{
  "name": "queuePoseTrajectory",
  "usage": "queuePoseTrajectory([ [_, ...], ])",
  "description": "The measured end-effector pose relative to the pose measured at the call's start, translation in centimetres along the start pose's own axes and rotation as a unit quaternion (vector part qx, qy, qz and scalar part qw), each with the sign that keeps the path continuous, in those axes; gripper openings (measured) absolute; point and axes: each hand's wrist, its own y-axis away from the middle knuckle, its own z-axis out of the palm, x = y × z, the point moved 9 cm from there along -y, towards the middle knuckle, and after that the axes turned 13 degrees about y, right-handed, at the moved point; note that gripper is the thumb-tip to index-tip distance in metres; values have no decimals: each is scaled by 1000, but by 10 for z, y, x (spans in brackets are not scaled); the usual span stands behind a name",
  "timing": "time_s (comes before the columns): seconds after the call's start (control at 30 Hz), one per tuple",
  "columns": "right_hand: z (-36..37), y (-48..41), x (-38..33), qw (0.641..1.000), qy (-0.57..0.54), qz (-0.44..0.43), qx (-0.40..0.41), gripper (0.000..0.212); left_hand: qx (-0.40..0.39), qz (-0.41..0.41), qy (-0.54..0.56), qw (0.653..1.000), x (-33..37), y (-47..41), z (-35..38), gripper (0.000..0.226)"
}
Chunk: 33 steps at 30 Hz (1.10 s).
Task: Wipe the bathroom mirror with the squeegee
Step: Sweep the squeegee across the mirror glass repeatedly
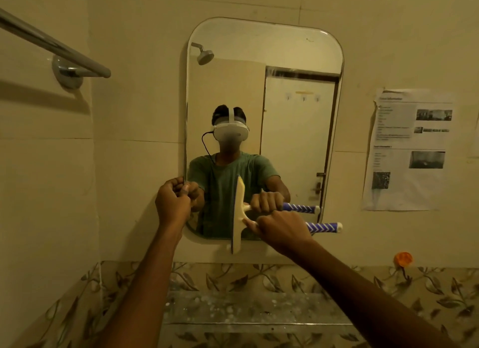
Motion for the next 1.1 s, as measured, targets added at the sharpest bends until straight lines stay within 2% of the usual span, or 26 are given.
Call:
queuePoseTrajectory([
  [0.13,16,28,42,996,-23,83,-12,23,8,0,4,1000,-3,-1,-1,29],
  [0.17,20,34,45,996,-27,85,-11,14,8,4,1,1000,-3,-2,-1,29],
  [0.27,36,55,61,995,-10,100,-20,16,10,7,-5,1000,-5,-4,-1,28],
  [0.33,46,69,78,987,-22,156,-33,50,9,4,-2,1000,-6,-5,-1,27],
  [0.37,48,76,84,983,-31,179,-36,60,8,1,0,1000,-6,-5,-1,28],
  [0.47,49,86,85,976,-43,205,-59,63,1,-7,4,1000,-7,-5,-2,27],
  [0.53,44,86,81,975,-53,209,-61,78,-10,-16,9,1000,-9,-6,-2,27],
  [0.63,7,75,96,947,-176,266,29,93,-32,-22,13,999,-11,-10,0,29],
  [0.73,-54,44,139,869,-336,319,177,73,-42,-31,24,998,-11,-11,0,29],
  [0.8,-94,14,176,829,-368,349,238,57,-42,-35,22,998,-10,-11,0,30],
  [0.97,-148,-50,248,802,-346,410,262,58,-42,-44,17,998,-9,-12,-1,31],
  [1.1,-156,-72,259,796,-346,418,268,62,-47,-46,20,998,-11,-13,-1,31],
])
